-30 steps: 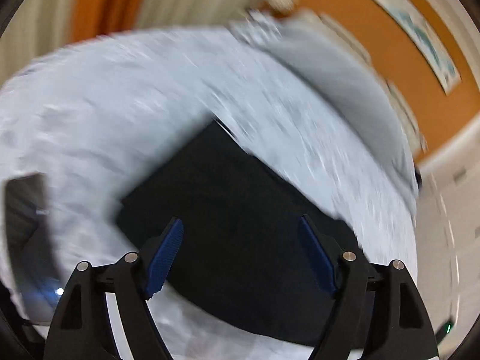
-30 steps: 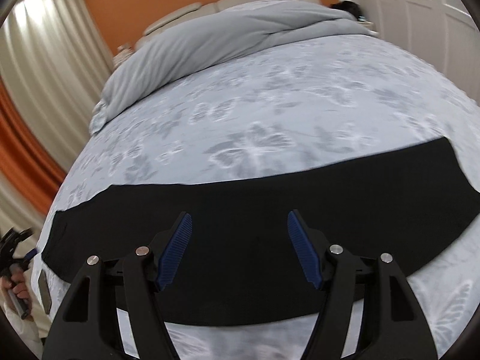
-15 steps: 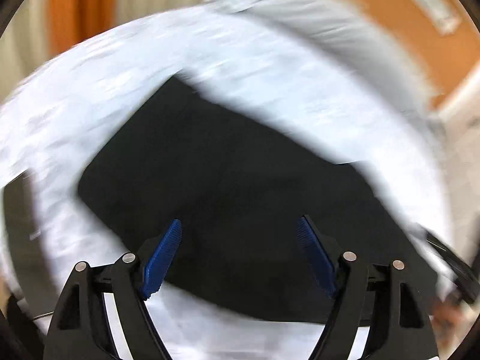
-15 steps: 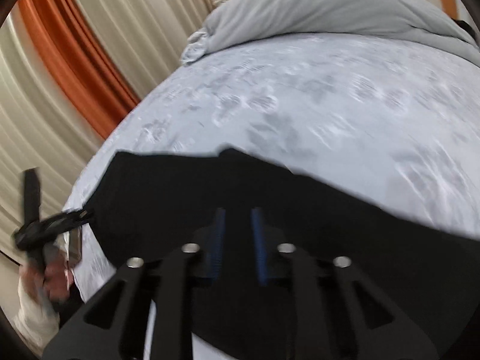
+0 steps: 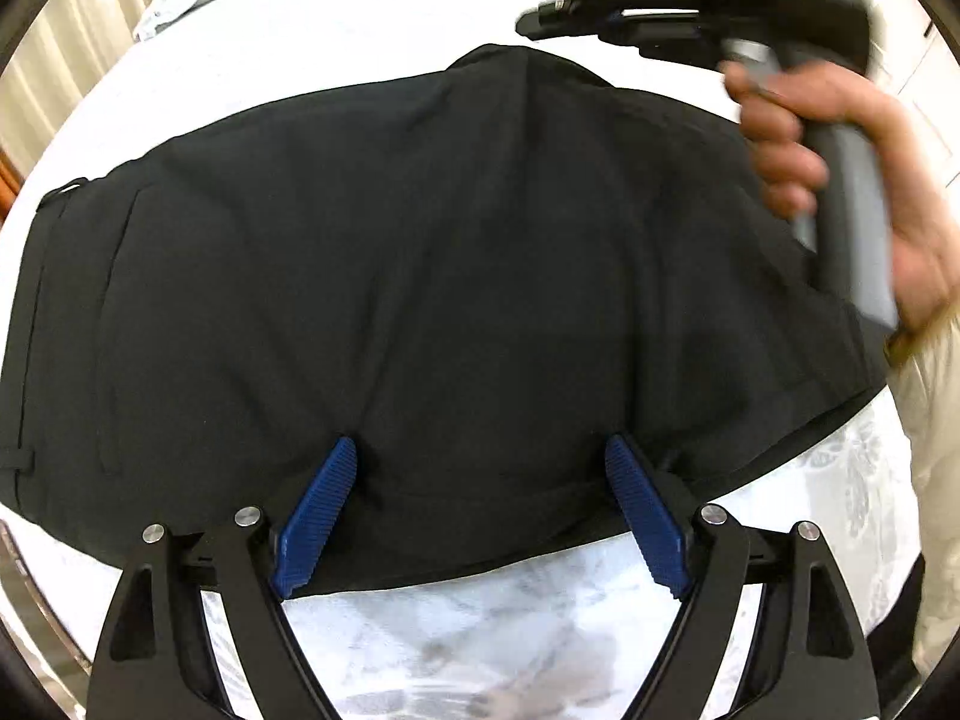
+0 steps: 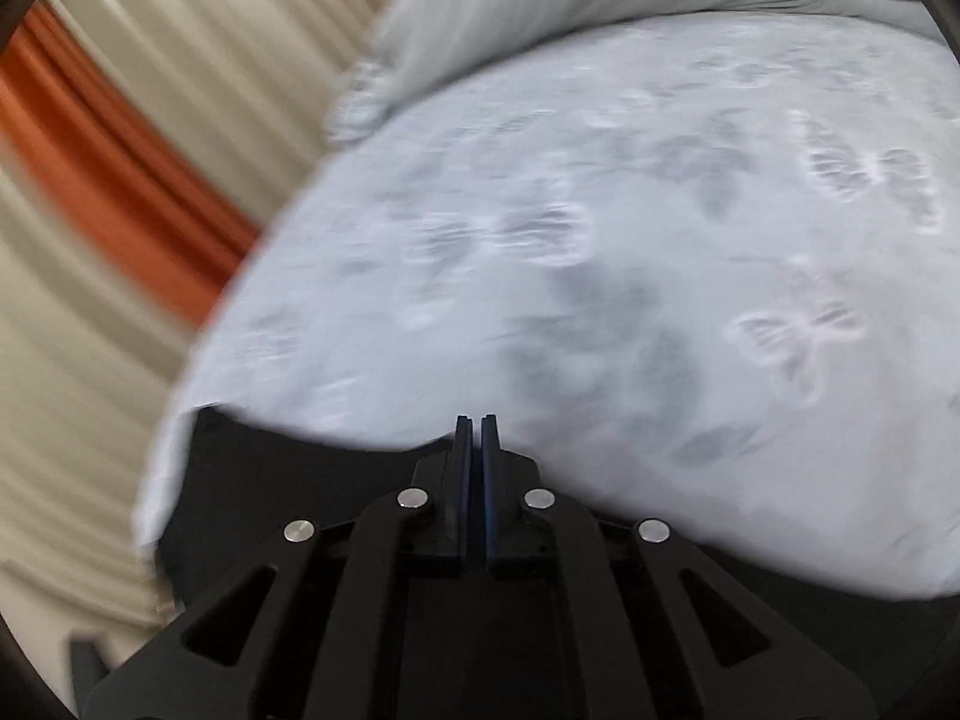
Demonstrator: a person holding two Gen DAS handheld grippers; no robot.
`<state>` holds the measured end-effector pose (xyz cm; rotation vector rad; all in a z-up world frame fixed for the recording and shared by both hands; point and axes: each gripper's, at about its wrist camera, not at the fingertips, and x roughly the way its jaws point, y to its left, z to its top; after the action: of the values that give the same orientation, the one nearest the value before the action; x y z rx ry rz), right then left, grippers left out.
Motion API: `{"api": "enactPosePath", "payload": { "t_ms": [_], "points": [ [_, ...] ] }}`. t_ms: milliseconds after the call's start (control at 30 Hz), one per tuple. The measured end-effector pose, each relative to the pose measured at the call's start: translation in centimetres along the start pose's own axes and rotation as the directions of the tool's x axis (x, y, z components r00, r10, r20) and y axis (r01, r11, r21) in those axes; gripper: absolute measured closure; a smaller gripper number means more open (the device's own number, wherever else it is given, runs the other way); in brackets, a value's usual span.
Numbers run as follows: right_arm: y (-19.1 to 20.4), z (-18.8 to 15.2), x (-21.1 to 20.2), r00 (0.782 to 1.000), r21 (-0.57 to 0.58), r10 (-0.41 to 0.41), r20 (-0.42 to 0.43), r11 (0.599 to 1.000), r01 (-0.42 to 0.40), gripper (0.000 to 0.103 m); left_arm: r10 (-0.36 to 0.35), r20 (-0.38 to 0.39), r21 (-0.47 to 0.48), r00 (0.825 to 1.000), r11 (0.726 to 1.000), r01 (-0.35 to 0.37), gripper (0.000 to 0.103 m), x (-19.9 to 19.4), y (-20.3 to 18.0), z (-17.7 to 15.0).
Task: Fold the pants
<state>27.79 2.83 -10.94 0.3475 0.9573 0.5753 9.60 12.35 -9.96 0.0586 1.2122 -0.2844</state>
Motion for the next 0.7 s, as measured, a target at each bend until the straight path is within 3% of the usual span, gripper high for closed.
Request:
{"api": "enactPosePath", "payload": {
  "t_ms": [67, 133, 200, 267, 300, 367, 433, 467, 500, 533, 567, 600, 633, 700],
  "points": [
    [1.1, -1.1, 2.2, 0.997, -0.038, -0.02, -0.076, 0.999, 0.017, 0.101, -0.011, -0.012, -0.005, 1.0, 1.0, 0.011, 0.016, -0.1, 0.3, 0.5],
    [0.6, -0.9, 5.1, 0.987, -0.084, -0.125, -0.105, 0.99, 0.116, 0.103, -0.018, -0.01, -0.011, 1.0, 1.0, 0.018, 0.014, 0.2, 1.6, 1.6],
    [-0.7, 0.1, 4.5, 0.993, 0.014, -0.098, -0.067, 0.995, 0.099, 0.103, -0.069, 0.026, -0.05, 0.997, 0.996, 0.07, 0.016, -0.8, 2.6, 2.4],
    [-0.7, 0.7, 1.1, 0.995, 0.051, -0.1, 0.014, 0.994, 0.099, 0.1, -0.183, 0.174, -0.162, 0.968, 0.964, 0.211, 0.017, -3.9, 6.2, 3.6],
    [-0.3, 0.5, -0.2, 0.997, 0.019, -0.077, 0.027, 0.997, 0.077, 0.1, -0.181, 0.233, -0.201, 0.956, 0.952, 0.229, 0.017, -5.0, 7.7, 4.0],
    [0.4, -0.9, -2.5, 0.995, -0.043, -0.099, 0.018, 0.994, 0.1, 0.1, -0.109, 0.32, -0.319, 0.941, 0.923, 0.216, 0.017, -6.6, 11.7, 5.4],
    [0.4, -2.5, -2.8, 0.992, -0.074, -0.124, -0.019, 0.99, 0.123, 0.1, 0.0, 0.307, -0.435, 0.952, 0.89, 0.14, 0.017, -5.6, 16.0, 6.7],
    [-0.4, -3.4, -2.6, 0.984, -0.088, -0.175, -0.035, 0.981, 0.171, 0.1, 0.078, 0.255, -0.475, 0.964, 0.878, 0.055, 0.017, -4.4, 17.8, 6.9],
    [-1.7, -4.4, -2.1, 0.964, -0.098, -0.256, -0.065, 0.963, 0.249, 0.103, 0.186, 0.141, -0.525, 0.972, 0.847, -0.087, 0.021, -2.3, 20.2, 6.5],
    [-3.5, -5.3, -1.9, 0.942, -0.11, -0.325, -0.084, 0.942, 0.316, 0.103, 0.191, 0.115, -0.536, 0.975, 0.838, -0.102, 0.02, -1.3, 21.6, 5.9],
    [-4.9, -6.0, -3.3, 0.962, -0.084, -0.269, -0.035, 0.96, 0.266, 0.103, 0.205, 0.149, -0.515, 0.967, 0.851, -0.101, 0.02, -1.9, 21.8, 5.8],
    [-5.7, -6.3, -4.3, 0.955, -0.052, -0.297, -0.026, 0.954, 0.295, 0.103, 0.286, 0.124, -0.489, 0.95, 0.851, -0.192, 0.032, -2.5, 21.4, 5.7],
    [-5.8, -6.4, -5.3, 0.945, -0.033, -0.326, -0.011, 0.945, 0.326, 0.098, 0.289, 0.122, -0.491, 0.949, 0.849, -0.196, 0.033, -2.5, 21.6, 5.5],
    [-4.9, -5.9, -6.1, 0.955, -0.022, -0.297, 0.006, 0.955, 0.297, 0.098, 0.307, 0.119, -0.488, 0.944, 0.847, -0.214, 0.033, -1.6, 21.2, 5.5]
  ]
}}
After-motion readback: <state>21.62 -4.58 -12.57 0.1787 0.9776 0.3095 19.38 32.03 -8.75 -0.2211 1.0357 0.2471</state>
